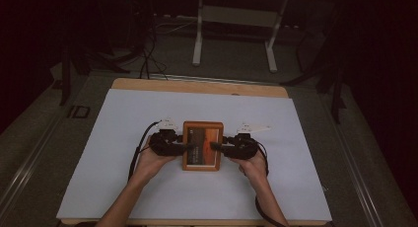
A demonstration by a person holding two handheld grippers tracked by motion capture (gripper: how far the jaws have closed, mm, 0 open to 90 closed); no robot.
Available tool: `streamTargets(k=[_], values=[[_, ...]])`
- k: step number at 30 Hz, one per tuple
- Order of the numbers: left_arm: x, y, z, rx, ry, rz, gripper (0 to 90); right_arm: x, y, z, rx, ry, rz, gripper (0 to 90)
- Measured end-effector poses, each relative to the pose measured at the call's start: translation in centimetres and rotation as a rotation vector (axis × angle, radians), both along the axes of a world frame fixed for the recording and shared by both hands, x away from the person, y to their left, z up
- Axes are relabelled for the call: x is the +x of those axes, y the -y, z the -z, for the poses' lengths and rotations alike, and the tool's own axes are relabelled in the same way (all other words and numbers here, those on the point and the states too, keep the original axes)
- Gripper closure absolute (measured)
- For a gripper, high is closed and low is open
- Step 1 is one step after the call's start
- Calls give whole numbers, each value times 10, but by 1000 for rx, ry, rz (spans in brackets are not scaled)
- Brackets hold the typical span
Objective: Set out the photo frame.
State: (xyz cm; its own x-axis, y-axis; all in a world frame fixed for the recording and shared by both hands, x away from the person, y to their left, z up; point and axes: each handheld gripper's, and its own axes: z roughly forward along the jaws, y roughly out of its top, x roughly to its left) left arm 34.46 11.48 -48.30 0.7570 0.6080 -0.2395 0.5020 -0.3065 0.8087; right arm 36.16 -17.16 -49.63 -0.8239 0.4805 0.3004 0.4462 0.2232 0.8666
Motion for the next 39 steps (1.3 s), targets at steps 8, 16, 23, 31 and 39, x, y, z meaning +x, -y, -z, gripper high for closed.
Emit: streamTargets(k=[8,16,23,31,39], values=[[0,0,0,-2,-6,4,533,-1,0,-1,-13,3,6,562],[0,-1,-1,-3,-12,7,534,-2,-1,-1,-16,2,9,561],[1,-6,-1,-3,-9,-11,486,-3,0,-2,-30,5,6,532],[2,-13,-4,-20,-3,-28,487,-6,2,-4,-38,11,1,539],[2,-13,-5,-25,-4,-19,470,-7,6,-7,-35,16,9,511]])
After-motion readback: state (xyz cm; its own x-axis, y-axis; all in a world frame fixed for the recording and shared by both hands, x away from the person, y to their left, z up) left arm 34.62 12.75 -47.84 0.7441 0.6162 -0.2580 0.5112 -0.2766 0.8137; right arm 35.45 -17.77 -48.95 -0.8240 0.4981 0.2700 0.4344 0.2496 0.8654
